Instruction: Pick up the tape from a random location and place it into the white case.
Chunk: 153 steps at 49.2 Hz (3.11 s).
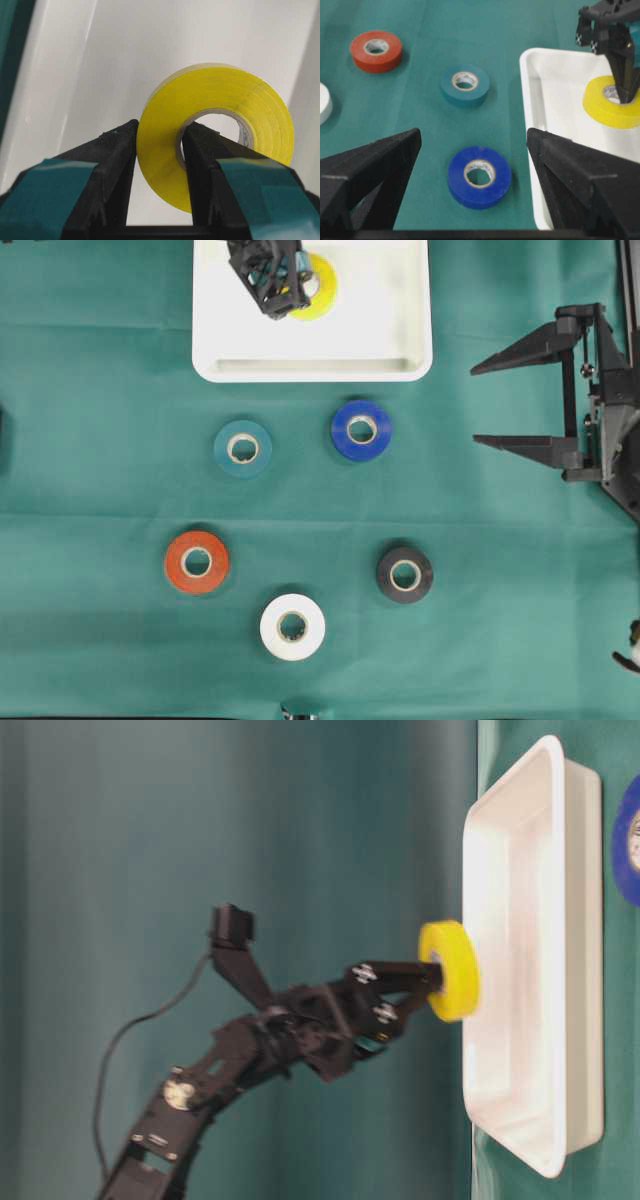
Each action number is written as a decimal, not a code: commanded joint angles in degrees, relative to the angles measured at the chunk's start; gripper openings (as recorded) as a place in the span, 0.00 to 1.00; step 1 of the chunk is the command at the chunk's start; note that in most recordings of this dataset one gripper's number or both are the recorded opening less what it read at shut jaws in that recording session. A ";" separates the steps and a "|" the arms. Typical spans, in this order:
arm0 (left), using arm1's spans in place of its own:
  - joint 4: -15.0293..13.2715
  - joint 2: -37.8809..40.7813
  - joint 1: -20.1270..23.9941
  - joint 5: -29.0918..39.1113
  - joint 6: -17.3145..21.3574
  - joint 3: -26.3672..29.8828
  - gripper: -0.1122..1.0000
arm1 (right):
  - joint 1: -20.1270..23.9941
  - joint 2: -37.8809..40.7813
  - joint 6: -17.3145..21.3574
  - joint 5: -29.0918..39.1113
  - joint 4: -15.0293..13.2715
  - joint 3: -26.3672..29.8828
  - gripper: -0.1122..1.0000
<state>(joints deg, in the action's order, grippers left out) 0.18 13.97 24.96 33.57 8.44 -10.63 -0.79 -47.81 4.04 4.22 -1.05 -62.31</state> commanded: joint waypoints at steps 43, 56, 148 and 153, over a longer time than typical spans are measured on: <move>-0.26 2.99 0.00 -3.69 0.35 -0.09 0.96 | 0.00 1.23 -0.18 -1.14 -0.18 1.05 0.93; -0.26 2.99 0.09 -3.69 0.62 -0.09 0.99 | -0.09 1.23 -0.18 -1.14 -0.18 1.05 0.93; -0.26 -18.63 -18.54 14.33 -2.11 3.52 0.99 | 0.00 1.05 -0.09 -1.05 -0.18 1.67 0.93; -0.26 -19.86 -20.92 12.30 -4.22 1.41 0.99 | -0.09 1.05 -0.09 -1.05 -0.18 1.67 0.93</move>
<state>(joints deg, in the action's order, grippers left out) 0.00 -3.43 5.45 47.64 5.27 -8.88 -0.79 -46.93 3.96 3.60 -1.14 -62.31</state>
